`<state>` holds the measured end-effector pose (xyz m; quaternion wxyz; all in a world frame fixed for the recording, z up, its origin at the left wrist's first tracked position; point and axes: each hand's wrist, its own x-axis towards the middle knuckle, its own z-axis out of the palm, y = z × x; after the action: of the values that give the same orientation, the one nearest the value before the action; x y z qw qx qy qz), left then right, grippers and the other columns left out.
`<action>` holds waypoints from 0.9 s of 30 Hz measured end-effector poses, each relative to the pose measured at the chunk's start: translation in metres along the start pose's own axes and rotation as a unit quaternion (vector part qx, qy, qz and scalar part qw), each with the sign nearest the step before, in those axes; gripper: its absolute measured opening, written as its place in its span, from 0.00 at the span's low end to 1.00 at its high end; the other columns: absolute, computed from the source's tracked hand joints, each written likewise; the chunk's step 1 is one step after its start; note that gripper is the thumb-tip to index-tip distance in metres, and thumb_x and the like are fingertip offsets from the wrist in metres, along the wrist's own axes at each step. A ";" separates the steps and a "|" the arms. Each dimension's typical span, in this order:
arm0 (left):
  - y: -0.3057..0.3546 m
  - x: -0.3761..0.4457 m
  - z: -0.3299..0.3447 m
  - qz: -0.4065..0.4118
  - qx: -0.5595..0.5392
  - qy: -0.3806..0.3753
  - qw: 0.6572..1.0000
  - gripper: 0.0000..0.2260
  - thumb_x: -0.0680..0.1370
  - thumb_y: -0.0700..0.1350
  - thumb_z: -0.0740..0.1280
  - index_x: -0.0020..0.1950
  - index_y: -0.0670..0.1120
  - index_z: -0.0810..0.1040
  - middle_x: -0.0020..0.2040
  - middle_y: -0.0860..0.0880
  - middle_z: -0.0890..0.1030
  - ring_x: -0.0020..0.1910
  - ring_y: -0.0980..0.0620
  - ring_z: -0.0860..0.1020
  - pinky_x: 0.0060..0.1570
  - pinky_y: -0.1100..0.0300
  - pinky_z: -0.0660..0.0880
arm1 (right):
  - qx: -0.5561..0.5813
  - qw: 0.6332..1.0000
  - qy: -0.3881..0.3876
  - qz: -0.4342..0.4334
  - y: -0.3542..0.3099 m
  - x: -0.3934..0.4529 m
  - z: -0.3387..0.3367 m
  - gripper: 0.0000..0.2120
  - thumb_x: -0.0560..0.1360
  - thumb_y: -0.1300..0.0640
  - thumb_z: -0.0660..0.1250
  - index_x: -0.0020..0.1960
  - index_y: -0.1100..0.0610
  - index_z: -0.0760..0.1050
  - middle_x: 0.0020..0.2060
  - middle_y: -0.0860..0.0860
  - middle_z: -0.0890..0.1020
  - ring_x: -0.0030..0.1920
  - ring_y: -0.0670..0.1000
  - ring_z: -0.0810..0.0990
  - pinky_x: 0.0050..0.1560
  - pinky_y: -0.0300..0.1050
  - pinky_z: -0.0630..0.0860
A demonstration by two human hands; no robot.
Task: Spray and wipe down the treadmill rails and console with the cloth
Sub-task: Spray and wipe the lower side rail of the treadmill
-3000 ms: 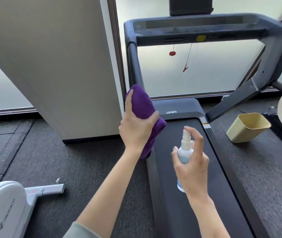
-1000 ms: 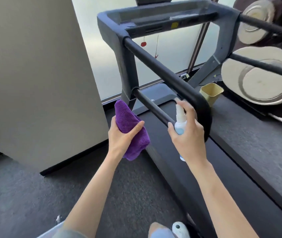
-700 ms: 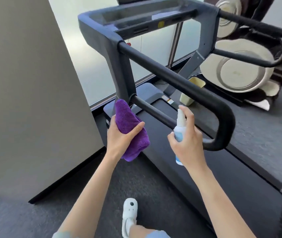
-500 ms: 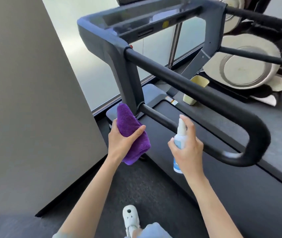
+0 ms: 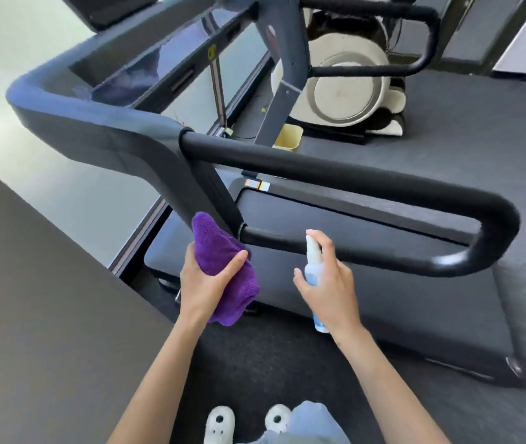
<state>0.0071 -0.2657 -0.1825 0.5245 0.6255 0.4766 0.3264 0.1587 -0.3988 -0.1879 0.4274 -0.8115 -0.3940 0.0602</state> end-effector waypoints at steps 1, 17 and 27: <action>-0.003 0.004 -0.006 0.004 0.001 -0.024 1.000 0.29 0.57 0.70 0.75 0.53 0.65 0.71 0.52 0.58 0.81 0.50 0.57 0.81 0.54 0.53 0.79 | -0.019 1.000 0.008 0.012 -0.005 -0.001 0.008 0.31 0.73 0.60 0.70 0.70 0.42 0.62 0.49 0.47 0.81 0.45 0.57 0.80 0.45 0.49 0.75; -0.028 0.041 -0.053 -0.006 0.007 -0.134 0.991 0.30 0.56 0.69 0.75 0.54 0.59 0.74 0.49 0.61 0.80 0.47 0.63 0.79 0.50 0.60 0.76 | -0.110 0.978 0.107 0.143 -0.030 0.005 0.067 0.29 0.72 0.66 0.66 0.71 0.51 0.67 0.38 0.52 0.75 0.38 0.57 0.71 0.38 0.48 0.65; -0.026 0.041 -0.039 0.002 -0.002 -0.157 0.988 0.30 0.56 0.68 0.75 0.53 0.60 0.73 0.49 0.59 0.80 0.45 0.65 0.79 0.46 0.65 0.75 | -0.138 0.964 0.158 0.166 -0.001 -0.012 0.037 0.32 0.73 0.66 0.65 0.73 0.48 0.64 0.42 0.55 0.80 0.41 0.61 0.77 0.38 0.48 0.67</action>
<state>-0.0210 -0.2142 -0.2018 0.5932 0.6690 0.3867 0.2259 0.1334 -0.3829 -0.2133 0.3523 -0.9157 -0.1856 -0.0538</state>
